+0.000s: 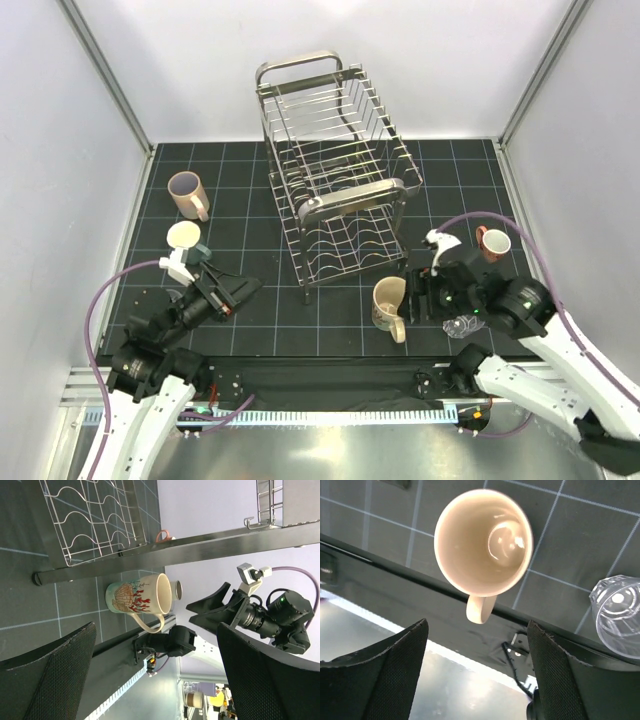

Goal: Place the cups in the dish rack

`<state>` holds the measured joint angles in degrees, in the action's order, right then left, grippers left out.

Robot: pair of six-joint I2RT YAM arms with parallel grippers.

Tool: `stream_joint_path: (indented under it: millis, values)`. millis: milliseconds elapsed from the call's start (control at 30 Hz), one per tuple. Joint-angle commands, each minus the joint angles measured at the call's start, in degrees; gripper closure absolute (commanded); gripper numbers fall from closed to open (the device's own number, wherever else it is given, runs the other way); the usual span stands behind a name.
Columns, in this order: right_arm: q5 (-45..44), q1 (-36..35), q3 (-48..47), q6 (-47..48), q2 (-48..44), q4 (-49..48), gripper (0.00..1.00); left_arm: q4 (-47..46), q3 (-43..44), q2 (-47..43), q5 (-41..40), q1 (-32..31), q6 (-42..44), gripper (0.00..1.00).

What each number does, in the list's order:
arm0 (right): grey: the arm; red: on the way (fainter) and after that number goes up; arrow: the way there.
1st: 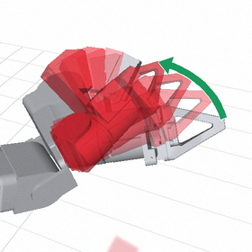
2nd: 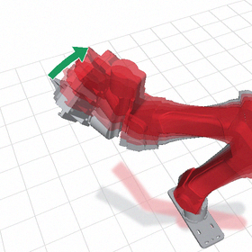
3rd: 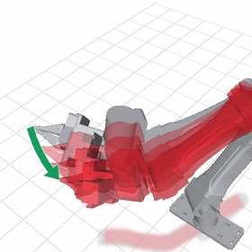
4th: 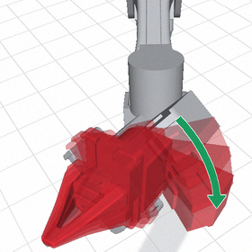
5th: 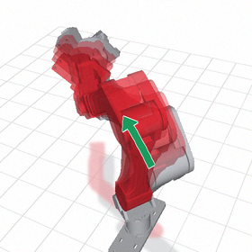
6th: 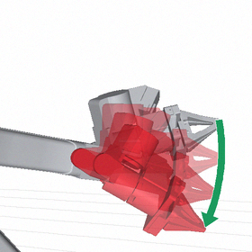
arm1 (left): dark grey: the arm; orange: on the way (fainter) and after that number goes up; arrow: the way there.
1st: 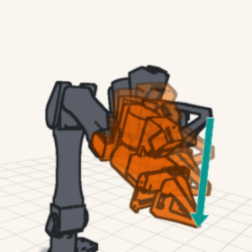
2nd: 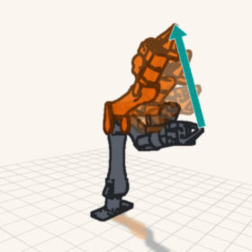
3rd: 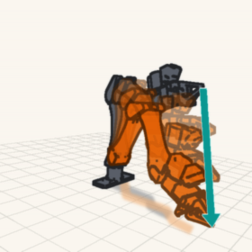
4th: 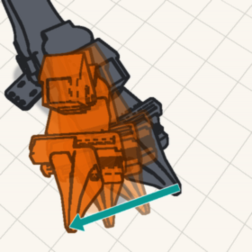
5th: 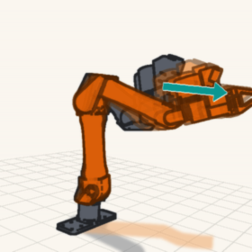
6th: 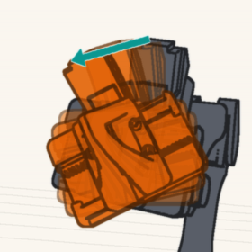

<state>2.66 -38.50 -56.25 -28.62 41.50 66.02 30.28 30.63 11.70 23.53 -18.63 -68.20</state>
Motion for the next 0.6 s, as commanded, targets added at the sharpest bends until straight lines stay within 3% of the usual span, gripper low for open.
stream_joint_path:
  millis: [0,167,400,567]
  values:
    - [-14.8,-8.8,-0.6,-6.3,3.8,-0.4,0.20,-0.3,1.1,0.7,0.6,0.3,1.8,0.00]
    - [-24.3,-21.1,-2.1,-14.0,8.9,1.5,0.20,-0.3,1.2,1.8,1.3,0.2,2.3,0.00]
    - [-24.5,-22.9,5.1,-18.1,5.4,-2.0,0.25,-0.2,0.7,1.7,2.3,0.2,2.6,0.00]
    - [-25.2,-23.6,3.0,-17.3,4.7,-3.4,0.27,-1.1,0.4,2.3,2.7,0.3,2.5,0.00]
